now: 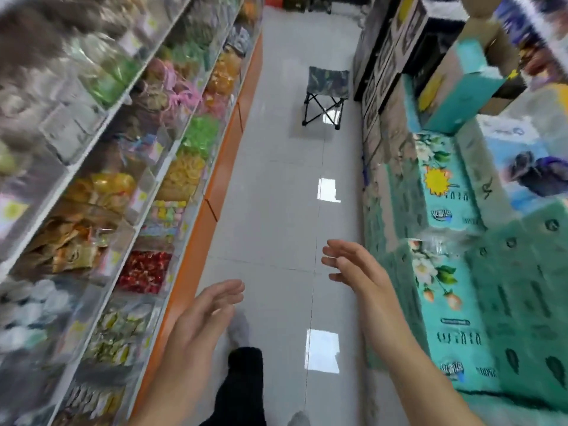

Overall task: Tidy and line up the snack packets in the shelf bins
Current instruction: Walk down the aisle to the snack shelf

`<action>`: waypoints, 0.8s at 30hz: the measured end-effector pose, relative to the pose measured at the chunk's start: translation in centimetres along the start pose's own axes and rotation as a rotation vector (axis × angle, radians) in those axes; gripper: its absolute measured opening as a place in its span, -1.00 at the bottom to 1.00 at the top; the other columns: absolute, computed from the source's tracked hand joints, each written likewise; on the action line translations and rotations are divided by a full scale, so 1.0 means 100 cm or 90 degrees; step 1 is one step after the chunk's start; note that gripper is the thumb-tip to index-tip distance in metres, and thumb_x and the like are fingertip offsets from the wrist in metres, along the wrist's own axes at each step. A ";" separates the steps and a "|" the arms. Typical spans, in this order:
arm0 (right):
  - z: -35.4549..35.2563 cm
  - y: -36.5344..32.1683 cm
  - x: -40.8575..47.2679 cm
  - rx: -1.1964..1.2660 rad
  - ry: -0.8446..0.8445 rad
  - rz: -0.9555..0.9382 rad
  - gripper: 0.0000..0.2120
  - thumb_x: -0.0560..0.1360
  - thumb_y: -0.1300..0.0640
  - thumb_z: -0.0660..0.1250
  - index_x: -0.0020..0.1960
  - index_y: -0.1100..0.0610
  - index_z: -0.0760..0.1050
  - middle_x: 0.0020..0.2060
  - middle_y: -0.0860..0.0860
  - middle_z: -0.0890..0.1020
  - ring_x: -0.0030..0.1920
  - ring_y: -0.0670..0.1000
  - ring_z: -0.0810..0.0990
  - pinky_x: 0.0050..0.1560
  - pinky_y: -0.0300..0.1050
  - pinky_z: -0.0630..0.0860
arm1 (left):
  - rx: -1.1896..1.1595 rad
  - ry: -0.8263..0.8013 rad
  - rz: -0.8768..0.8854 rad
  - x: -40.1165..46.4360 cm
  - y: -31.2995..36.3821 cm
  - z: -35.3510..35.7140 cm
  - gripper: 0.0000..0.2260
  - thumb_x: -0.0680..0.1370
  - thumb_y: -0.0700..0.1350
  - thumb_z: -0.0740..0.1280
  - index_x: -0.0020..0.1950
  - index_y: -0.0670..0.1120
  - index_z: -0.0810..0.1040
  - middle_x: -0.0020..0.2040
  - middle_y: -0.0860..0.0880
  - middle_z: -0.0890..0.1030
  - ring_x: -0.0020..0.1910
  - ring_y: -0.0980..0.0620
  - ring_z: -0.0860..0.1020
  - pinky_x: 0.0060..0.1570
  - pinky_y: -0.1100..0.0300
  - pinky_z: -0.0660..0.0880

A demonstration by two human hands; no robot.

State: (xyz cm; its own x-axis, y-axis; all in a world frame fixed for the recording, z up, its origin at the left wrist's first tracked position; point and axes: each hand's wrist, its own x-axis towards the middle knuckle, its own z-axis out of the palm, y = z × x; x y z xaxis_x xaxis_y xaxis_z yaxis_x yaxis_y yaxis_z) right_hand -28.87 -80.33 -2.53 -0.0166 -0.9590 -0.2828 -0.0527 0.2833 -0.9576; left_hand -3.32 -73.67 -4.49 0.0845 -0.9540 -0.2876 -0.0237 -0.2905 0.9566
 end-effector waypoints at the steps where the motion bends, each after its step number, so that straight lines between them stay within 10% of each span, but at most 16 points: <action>1: 0.007 -0.008 0.026 -0.001 0.001 -0.006 -0.68 0.54 -0.01 0.32 0.26 -0.04 0.63 0.24 -0.05 0.69 0.31 0.02 0.62 0.34 0.12 0.52 | -0.005 0.004 0.003 0.027 0.005 -0.004 -0.69 0.56 0.06 0.33 0.28 0.04 0.64 0.26 0.01 0.66 0.30 0.04 0.59 0.38 -0.21 0.42; 24: -0.044 -0.119 0.537 0.063 0.102 0.077 -0.63 0.49 -0.02 0.35 0.25 0.03 0.65 0.18 -0.01 0.71 0.24 0.02 0.67 0.34 0.15 0.52 | 0.017 -0.057 0.018 0.624 0.192 0.077 -0.79 0.63 -0.20 0.35 0.25 -0.09 0.63 0.22 -0.01 0.68 0.25 0.00 0.62 0.30 -0.07 0.53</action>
State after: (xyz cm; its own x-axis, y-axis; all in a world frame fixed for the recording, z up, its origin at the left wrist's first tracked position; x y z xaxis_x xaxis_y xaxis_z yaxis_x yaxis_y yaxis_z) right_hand -33.54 -135.20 -6.10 -0.1761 -0.9036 -0.3905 0.0581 0.3864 -0.9205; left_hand -6.17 -139.34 -4.45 -0.0056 -0.9644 -0.2645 -0.0512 -0.2639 0.9632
